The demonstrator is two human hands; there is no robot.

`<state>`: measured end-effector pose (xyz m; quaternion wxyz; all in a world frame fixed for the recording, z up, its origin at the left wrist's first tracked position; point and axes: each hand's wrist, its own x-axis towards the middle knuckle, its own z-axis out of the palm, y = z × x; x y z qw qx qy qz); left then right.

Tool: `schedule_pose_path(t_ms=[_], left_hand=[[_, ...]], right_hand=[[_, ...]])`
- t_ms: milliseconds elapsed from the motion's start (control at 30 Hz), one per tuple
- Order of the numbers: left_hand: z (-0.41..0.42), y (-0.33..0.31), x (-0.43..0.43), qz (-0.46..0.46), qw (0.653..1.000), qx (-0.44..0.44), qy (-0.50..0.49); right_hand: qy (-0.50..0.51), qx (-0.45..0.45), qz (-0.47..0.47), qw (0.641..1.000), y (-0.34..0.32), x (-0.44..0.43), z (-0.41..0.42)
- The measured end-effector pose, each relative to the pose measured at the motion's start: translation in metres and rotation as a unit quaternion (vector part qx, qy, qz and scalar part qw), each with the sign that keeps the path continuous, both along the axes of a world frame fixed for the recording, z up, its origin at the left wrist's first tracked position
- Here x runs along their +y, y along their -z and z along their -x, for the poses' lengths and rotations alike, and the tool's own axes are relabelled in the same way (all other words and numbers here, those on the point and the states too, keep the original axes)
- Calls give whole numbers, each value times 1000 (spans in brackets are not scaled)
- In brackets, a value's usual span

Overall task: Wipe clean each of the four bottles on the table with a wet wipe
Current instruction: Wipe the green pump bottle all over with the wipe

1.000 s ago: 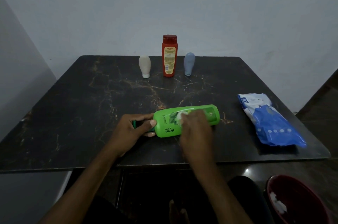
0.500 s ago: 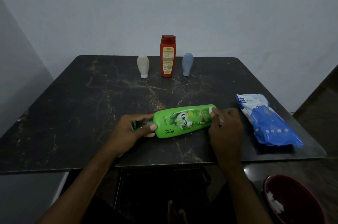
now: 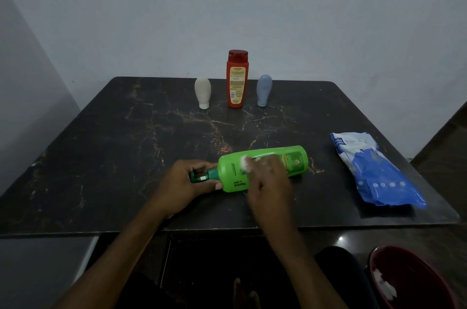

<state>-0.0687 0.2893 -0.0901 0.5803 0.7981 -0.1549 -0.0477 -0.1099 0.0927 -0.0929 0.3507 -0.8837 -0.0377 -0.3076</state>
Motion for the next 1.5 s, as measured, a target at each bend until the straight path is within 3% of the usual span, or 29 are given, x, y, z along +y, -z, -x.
schedule_pose_path(t_ms=[100,200,400,567,800,900,1033,1167,1267,1400,1500], left_hand=[[1,-1,-1,-9,1000,-3,7],[2,-2,-1,-15,1000,-17,12],[3,-1,0,-10,1000,-26,6],[3,-1,1,-6,1000,-21,12],[2,1,1,-5,1000,-22,15],[3,0,-1,-5,999,-28,16],[4,0,-2,-4,999,-34,6],[4,2,0,-5,999,-42,7],[3,4,0,-10,999,-42,5],[3,3,-2,-15,999,-44,-3],[2,5,0,-20,999,-45,7]], right_hand=[[125,18,-67,990,-1,-34,-13],[150,11,-64,987,-3,-40,-19],[5,25,45,999,-4,34,1],[-36,1,56,998,0,36,4],[144,28,39,988,-12,-46,-20],[173,61,7,983,-18,-52,-22],[65,104,30,992,-30,-1,-12],[-73,99,170,978,-30,34,-9],[-77,101,193,973,-36,31,-10],[-36,134,149,979,-48,4,-22],[-111,130,197,965,-57,13,-15]])
